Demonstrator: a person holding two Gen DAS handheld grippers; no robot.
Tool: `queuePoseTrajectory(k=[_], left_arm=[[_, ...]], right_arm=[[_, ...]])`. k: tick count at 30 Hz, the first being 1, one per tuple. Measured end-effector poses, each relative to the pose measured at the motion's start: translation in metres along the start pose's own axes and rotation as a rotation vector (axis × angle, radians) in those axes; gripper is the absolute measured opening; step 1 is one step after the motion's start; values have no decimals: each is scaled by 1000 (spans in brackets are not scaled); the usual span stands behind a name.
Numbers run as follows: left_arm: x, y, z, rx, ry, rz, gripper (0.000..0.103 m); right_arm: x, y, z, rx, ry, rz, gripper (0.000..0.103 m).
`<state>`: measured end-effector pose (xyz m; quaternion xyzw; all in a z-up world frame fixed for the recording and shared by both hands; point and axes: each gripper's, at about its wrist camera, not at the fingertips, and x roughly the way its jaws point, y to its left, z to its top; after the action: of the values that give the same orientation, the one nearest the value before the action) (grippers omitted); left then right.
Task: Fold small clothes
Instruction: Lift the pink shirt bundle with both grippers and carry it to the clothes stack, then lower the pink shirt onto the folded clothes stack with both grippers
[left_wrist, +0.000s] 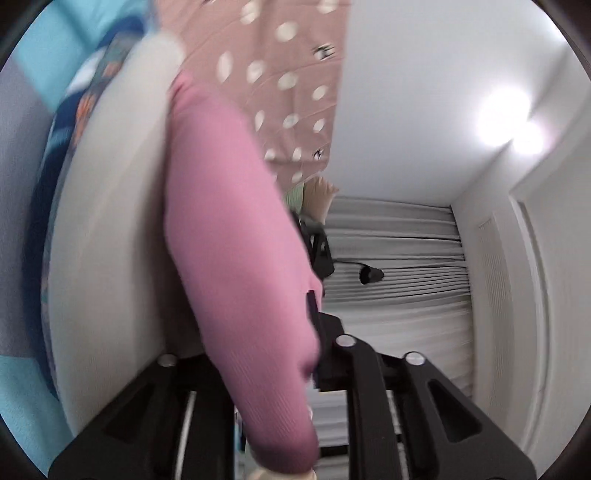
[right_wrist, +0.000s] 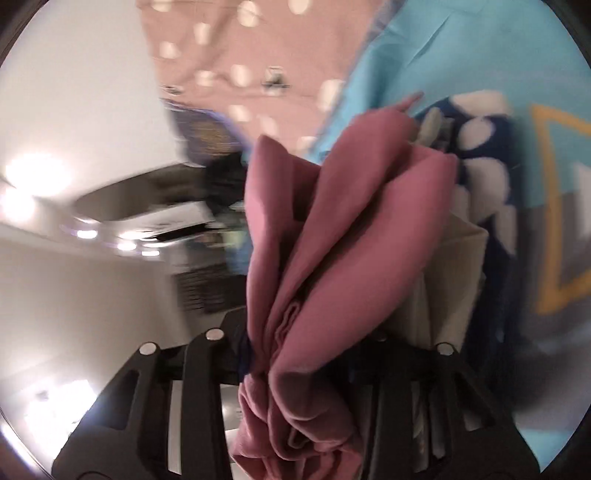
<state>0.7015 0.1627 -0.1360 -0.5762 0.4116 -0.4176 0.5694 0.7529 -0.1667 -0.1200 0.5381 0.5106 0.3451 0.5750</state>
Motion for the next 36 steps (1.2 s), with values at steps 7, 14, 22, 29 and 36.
queuePoseTrajectory(k=[7,14,22,29,36], left_arm=[[11,-7,0,-79,-17,-94,29],[11,-22,-11,-80,-30,-161,48],[0,-32,-18,-98,-47,-182,48],[-10,-48,-17,-66,-58,-208,48],[-10,-36,-16,-93,-45,-227,48]], right_arm=[[-27,55,-42,-295,61,-105,84],[-24,55,-69,-317,131,-187,90],[-26,85,-93,-307,173,56,90],[-34,104,-116,-450,127,-141,90],[-47,92,-158,-871,18,-377,90]])
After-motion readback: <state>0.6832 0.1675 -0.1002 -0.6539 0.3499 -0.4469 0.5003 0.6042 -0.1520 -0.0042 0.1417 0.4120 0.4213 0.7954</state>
